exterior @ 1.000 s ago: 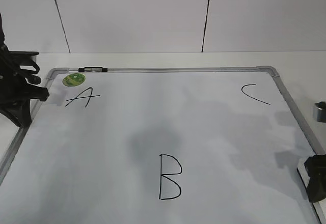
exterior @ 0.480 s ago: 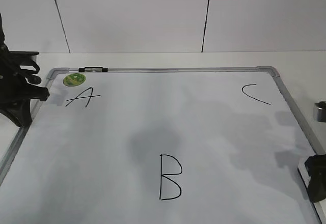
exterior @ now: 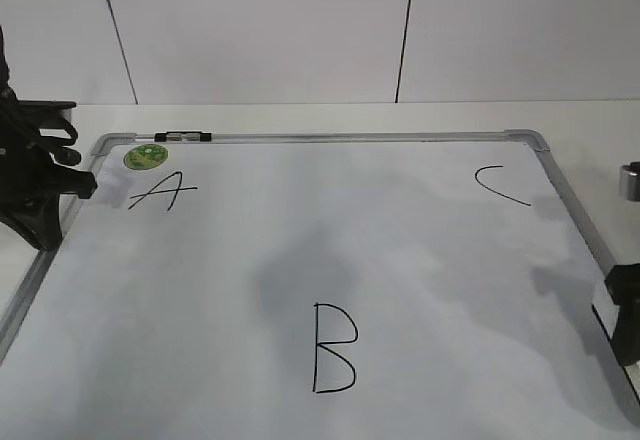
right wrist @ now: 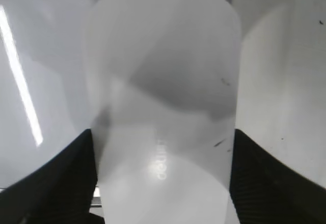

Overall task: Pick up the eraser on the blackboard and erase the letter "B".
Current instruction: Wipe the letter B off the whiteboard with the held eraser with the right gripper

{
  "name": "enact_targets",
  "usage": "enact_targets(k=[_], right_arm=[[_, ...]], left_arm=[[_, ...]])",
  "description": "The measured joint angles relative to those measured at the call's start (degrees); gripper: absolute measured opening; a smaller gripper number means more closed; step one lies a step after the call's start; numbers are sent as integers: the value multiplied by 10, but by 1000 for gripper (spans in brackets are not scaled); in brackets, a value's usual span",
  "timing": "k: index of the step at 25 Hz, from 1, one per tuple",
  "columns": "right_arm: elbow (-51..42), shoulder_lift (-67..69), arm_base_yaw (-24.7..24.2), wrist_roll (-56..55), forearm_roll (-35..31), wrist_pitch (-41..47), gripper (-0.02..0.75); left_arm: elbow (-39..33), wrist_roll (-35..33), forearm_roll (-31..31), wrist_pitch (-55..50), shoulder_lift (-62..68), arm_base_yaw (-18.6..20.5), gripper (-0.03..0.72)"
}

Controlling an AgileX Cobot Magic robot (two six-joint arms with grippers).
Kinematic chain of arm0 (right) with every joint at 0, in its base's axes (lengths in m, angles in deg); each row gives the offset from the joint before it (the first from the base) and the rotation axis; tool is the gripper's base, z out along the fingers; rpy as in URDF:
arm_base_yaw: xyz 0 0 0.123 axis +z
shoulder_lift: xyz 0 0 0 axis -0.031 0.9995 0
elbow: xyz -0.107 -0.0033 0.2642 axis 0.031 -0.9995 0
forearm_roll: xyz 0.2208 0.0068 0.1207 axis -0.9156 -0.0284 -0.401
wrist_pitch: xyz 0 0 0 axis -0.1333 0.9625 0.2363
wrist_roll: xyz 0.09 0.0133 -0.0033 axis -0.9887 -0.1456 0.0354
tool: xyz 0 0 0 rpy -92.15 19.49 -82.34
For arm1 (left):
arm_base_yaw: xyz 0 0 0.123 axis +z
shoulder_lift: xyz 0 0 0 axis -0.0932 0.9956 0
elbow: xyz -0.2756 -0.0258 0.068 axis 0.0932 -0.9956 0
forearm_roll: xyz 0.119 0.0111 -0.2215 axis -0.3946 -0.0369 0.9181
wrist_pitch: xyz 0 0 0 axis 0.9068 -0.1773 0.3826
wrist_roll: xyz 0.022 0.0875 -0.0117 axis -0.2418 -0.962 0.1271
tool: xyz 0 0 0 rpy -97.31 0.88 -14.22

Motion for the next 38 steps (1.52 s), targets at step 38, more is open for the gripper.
enact_targets(k=[38], right_arm=[[207, 233, 229, -75, -12, 0, 558]], left_arm=[[0, 0, 4, -2, 0, 1, 22]])
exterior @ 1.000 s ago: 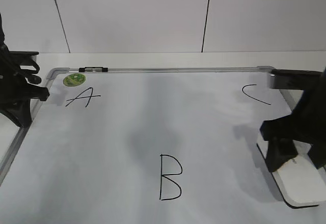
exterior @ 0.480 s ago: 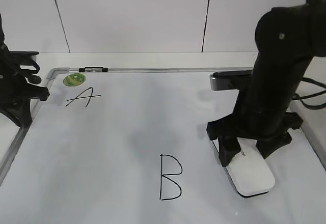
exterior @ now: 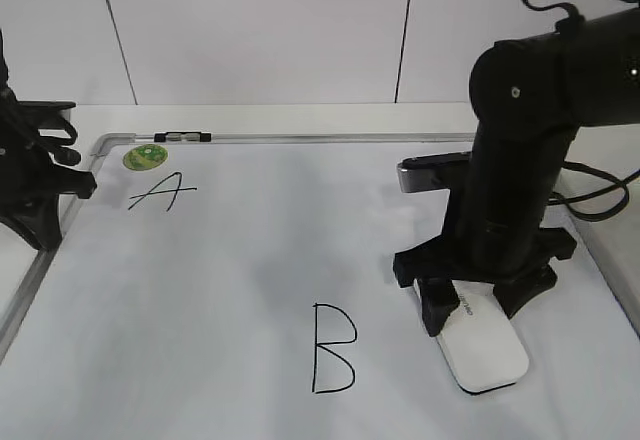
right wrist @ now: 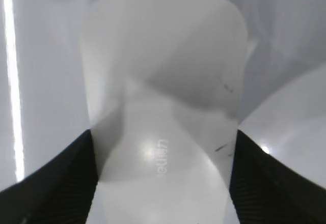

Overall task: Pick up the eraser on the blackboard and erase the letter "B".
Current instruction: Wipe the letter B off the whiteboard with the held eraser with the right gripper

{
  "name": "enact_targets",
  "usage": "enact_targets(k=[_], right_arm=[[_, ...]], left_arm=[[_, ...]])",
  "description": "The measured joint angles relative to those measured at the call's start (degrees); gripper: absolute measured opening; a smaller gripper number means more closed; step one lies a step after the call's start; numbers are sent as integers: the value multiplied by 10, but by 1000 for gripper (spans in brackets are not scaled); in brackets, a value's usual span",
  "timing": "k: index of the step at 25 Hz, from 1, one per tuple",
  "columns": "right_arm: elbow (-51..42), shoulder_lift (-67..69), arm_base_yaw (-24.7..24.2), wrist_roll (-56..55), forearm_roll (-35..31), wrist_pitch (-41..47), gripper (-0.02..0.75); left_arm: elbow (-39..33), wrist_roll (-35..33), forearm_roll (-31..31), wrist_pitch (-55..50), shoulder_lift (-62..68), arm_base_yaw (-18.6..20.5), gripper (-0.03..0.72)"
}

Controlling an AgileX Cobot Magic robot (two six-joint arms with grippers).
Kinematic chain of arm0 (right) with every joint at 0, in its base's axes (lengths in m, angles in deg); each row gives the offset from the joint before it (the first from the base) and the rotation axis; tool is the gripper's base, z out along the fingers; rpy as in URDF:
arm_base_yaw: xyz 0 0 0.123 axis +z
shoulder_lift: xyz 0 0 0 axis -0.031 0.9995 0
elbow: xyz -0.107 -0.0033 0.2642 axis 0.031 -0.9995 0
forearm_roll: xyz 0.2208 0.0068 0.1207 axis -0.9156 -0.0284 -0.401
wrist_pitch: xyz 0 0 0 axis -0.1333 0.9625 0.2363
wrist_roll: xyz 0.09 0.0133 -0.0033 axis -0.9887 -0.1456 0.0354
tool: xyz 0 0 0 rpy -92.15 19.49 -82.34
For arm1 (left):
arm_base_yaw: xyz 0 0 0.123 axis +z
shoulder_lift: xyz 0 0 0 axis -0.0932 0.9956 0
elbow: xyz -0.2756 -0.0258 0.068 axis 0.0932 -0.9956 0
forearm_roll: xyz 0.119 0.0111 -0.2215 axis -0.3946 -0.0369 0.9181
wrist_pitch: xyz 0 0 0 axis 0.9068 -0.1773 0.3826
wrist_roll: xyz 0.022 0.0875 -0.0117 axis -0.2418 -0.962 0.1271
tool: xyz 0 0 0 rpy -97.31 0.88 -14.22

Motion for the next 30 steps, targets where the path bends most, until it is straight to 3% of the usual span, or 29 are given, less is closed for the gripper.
enact_targets(k=[10, 18, 24, 30], right_arm=[[52, 33, 119, -2, -11, -15, 558], [155, 99, 229, -3, -12, 35, 558], [196, 122, 234, -14, 4, 79, 558], [198, 125, 195, -25, -22, 85, 558]], left_arm=[[0, 0, 0, 0, 0, 0, 22], [0, 0, 0, 0, 0, 0, 22], [0, 0, 0, 0, 0, 0, 22], [0, 0, 2, 1, 0, 0, 22]])
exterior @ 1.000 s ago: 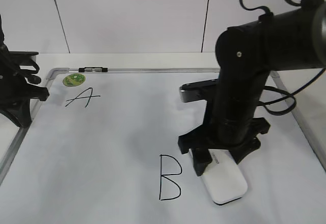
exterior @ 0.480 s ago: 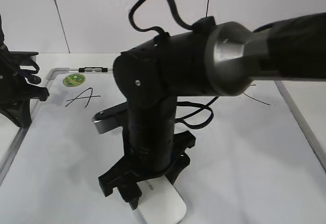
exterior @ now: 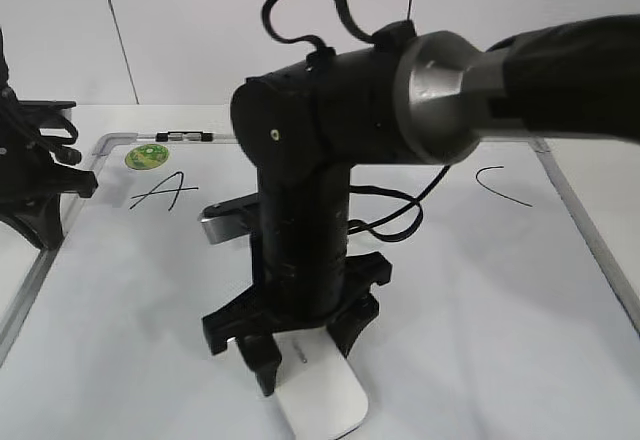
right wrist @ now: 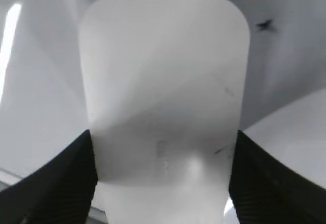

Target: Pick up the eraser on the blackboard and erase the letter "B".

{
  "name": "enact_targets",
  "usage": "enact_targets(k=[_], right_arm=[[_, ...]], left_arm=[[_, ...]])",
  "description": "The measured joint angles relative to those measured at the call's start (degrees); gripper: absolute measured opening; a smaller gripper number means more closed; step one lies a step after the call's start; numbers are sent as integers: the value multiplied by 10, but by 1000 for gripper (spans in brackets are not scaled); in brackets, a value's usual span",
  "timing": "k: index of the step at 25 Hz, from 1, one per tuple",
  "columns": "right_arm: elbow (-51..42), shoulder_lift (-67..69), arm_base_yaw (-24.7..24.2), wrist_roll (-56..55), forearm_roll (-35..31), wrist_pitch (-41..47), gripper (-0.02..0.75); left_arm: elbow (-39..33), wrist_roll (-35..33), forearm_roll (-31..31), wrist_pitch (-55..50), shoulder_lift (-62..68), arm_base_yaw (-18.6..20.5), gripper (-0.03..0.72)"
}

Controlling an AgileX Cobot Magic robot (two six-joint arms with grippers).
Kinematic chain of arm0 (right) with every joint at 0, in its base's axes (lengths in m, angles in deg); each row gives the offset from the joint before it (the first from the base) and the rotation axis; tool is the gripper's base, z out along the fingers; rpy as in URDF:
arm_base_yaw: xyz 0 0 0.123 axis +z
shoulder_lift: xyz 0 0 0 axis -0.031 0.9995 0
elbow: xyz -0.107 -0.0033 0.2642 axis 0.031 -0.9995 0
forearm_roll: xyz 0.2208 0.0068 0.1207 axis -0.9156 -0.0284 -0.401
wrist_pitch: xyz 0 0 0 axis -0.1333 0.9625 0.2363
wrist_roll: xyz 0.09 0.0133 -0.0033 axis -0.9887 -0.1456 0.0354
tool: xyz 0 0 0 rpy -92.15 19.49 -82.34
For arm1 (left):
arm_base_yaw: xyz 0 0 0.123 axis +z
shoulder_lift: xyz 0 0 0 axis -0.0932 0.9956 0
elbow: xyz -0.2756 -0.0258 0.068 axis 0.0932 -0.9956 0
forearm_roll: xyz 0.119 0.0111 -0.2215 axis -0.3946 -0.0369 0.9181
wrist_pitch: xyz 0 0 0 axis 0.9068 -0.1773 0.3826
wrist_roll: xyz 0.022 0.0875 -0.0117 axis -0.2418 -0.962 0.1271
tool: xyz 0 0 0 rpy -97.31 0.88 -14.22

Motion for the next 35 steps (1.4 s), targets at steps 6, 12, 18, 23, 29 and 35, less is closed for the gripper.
enact_targets(k=[6, 12, 18, 23, 29, 35], right_arm=[[1, 0, -109, -9, 8, -2, 557], [4, 0, -192, -10, 58, 6, 557], [6, 0, -187, -8, 70, 8, 557], [11, 0, -133, 5, 86, 7, 557], [51, 18, -14, 21, 50, 10, 557], [82, 32, 54, 29, 5, 14, 557]], left_arm=[[0, 0, 1, 0, 0, 0, 22], [0, 0, 2, 1, 0, 0, 22], [0, 0, 3, 1, 0, 0, 22], [0, 0, 2, 1, 0, 0, 22], [0, 0, 2, 1, 0, 0, 22], [1, 0, 3, 1, 0, 0, 22]])
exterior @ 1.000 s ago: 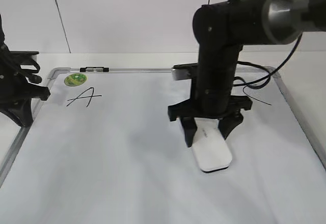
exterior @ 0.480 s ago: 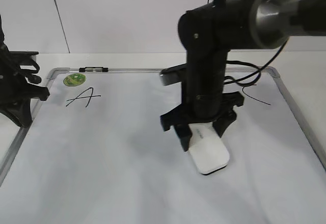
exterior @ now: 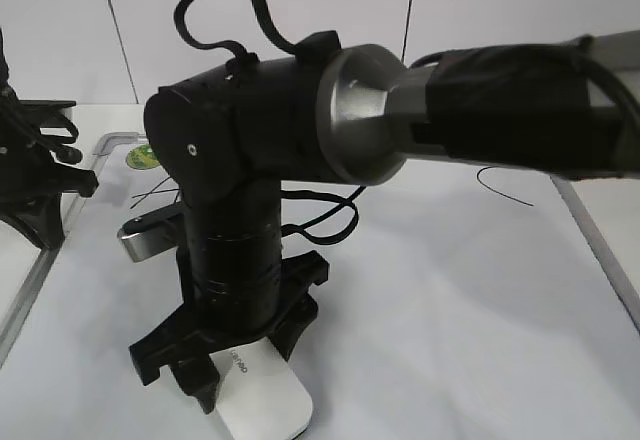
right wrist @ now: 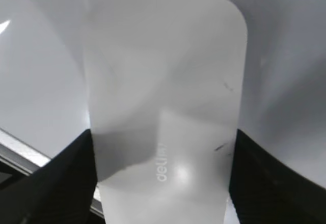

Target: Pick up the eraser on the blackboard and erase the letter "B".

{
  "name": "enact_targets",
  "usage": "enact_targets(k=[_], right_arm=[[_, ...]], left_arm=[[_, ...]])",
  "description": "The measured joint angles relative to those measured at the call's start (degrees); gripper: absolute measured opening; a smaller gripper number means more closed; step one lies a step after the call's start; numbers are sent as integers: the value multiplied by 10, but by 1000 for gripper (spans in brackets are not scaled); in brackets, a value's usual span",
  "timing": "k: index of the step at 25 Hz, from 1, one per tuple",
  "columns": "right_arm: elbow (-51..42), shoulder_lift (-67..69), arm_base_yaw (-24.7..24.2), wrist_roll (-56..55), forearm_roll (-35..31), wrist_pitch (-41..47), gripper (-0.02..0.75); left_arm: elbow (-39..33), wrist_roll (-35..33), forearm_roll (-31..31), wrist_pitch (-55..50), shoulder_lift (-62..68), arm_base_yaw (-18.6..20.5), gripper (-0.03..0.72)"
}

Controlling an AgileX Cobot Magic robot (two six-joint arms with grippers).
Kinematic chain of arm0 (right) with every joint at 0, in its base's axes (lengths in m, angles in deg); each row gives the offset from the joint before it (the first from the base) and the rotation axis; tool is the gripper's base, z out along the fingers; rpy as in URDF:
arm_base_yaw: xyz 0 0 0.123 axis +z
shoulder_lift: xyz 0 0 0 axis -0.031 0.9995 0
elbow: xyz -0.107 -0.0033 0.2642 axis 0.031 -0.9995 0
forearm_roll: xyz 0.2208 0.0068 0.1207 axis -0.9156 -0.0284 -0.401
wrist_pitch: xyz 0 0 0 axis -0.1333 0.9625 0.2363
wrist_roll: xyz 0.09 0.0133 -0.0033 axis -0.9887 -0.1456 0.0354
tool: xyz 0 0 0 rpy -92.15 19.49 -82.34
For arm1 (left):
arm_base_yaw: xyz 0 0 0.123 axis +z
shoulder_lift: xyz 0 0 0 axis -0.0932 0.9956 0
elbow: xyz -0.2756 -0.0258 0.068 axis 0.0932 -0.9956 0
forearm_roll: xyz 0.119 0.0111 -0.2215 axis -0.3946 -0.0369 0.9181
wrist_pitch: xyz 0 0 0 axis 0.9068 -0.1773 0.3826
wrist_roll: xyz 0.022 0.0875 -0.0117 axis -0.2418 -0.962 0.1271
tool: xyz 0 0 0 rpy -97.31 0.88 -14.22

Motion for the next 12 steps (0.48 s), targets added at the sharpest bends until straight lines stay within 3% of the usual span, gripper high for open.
enact_targets(k=[7, 12], right_arm=[[5, 0, -9, 3, 16, 2, 556], [5, 0, -58, 1, 38, 2, 556]], left_arm=[[0, 0, 0, -2, 0, 0, 22], [0, 0, 0, -3, 0, 0, 22]])
